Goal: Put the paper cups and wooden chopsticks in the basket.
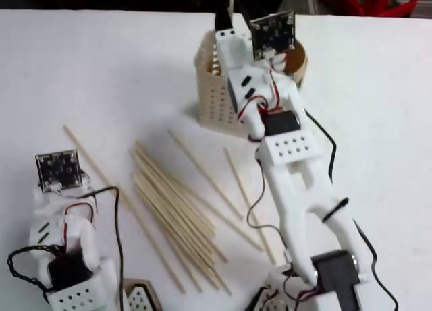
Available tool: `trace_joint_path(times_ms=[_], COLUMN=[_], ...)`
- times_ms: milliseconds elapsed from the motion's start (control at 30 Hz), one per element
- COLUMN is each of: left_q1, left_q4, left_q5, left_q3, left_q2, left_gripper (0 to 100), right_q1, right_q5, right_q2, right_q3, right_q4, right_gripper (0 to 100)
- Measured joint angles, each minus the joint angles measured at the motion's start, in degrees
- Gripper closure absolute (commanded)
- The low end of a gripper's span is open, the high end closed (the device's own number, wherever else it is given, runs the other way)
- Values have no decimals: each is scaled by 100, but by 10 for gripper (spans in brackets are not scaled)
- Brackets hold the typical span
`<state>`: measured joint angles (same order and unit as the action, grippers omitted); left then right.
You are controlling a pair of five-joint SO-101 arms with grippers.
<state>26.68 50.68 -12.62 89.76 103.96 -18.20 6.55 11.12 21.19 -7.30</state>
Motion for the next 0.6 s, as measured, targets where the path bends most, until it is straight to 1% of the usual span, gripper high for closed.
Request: trace_joint_path(times_ms=[133, 267, 300, 433, 600], left_q1=[0, 0, 0, 0, 0], left_q4=[0, 0, 0, 0, 0], left_q5=[-79, -211, -220, -237, -255], left_q3=[97, 105, 105, 105, 105], left_q2=[9, 9, 9, 9, 9], left_gripper=[972, 972, 972, 972, 972], right_q1=[44, 35, 35, 35, -70], right_q5=[0, 0, 0, 0, 18], right_q2=[-88, -88, -88, 105, 1090], right_q3=[0, 0, 0, 0, 0], right_q4=[220, 668, 774, 1327, 2532], right_gripper=[967, 884, 877, 909, 963])
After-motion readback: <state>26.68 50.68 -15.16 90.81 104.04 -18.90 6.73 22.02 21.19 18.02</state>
